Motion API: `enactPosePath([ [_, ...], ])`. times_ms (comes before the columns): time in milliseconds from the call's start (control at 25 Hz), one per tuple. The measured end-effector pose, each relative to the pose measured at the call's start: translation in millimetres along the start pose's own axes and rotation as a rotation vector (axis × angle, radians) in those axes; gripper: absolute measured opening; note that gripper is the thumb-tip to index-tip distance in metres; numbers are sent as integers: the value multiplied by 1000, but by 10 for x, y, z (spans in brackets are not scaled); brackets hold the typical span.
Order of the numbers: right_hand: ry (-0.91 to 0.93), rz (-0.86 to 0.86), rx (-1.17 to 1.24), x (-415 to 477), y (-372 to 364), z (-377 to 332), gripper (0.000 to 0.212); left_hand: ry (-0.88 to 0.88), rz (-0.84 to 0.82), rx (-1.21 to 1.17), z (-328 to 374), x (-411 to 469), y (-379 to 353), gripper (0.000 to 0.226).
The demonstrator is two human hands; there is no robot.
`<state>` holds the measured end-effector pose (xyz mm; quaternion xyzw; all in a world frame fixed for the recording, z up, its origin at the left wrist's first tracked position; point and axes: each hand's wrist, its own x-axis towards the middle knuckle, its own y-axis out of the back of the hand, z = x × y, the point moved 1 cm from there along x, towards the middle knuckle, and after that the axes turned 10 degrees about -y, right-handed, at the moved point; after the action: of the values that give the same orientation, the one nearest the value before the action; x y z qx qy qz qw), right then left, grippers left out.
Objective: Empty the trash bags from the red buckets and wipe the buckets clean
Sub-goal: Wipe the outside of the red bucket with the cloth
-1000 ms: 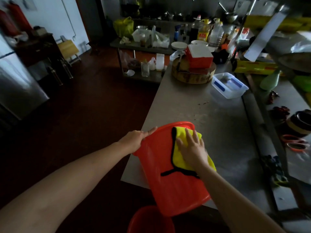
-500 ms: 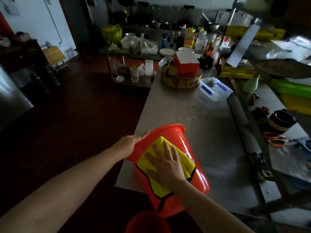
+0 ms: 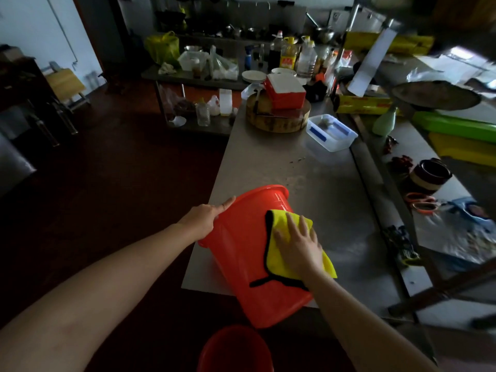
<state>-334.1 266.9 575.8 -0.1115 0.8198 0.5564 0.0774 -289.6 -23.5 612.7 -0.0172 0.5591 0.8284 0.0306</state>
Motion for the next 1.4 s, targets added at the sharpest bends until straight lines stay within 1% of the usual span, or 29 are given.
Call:
enactPosePath([
  [40,85,83,-104,-186,-89,-144,70,-4,-6,1,-3,11,10,95],
  [120,329,214,-306,-550,-388,-375,69,-24,-8,12,-6,40,6,96],
  [160,440,234,-447,-686,-566,-445,69,-34,-3,16,-8,47,-9,95],
  [200,517,208,-591,-762,-700,-479,69,-40,1,19,-9,48,-24,93],
  [240,554,175,-678,-769,-776,-490,69,-43,5,23,-18,41,-32,92],
  [280,584,163,-683,-741,-792,-481,68,-43,6,26,-36,31,-36,92],
  [360,633,202,-572,-670,-665,-416,66,-47,0,33,-65,8,-41,95],
  [400,626,218,-496,-616,-565,-347,65,-52,-1,35,-80,4,-55,97],
  [480,508,190,-326,-453,-311,-158,65,-49,16,31,-86,-12,-68,99],
  [560,288,130,-170,-241,-121,85,67,-33,24,46,-76,-33,-69,96],
  [640,73,47,49,-43,-25,369,71,-19,26,57,-53,-45,-68,92],
  [720,-71,-36,274,91,11,637,73,-7,35,60,-7,-51,-64,91],
  [760,-124,-58,333,95,15,698,71,-5,35,55,18,-51,-51,90],
  [800,-176,-62,330,54,-1,701,72,-8,34,50,38,-50,-42,91],
  [840,-210,-42,259,-24,-31,639,73,-9,36,51,54,-47,-31,91],
  [880,-204,0,152,-130,-71,525,72,-9,36,59,67,-43,-22,91],
  [920,-142,59,42,-269,-126,375,70,-10,32,68,74,-45,-21,90],
  [960,-19,137,-58,-419,-207,224,69,-13,29,77,75,-48,-24,90],
  [1000,139,210,-158,-585,-308,85,67,-14,26,82,81,-56,-24,89],
  [1040,293,245,-263,-747,-436,-22,65,-11,24,85,84,-66,-24,88],
  [1120,538,261,-504,-937,-724,-80,64,-3,20,88,91,-81,-9,88],
  [1160,605,246,-579,-950,-804,-54,65,2,17,88,92,-85,5,87],
  [1200,644,244,-597,-937,-816,-5,66,3,13,89,87,-89,6,86],
  [1280,671,281,-530,-869,-705,130,65,3,3,79,73,-112,-12,84],
  [1320,653,299,-460,-823,-623,228,64,7,-3,70,80,-128,-21,84],
  [1400,536,298,-307,-723,-441,475,62,16,-5,67,105,-144,-50,83],
])
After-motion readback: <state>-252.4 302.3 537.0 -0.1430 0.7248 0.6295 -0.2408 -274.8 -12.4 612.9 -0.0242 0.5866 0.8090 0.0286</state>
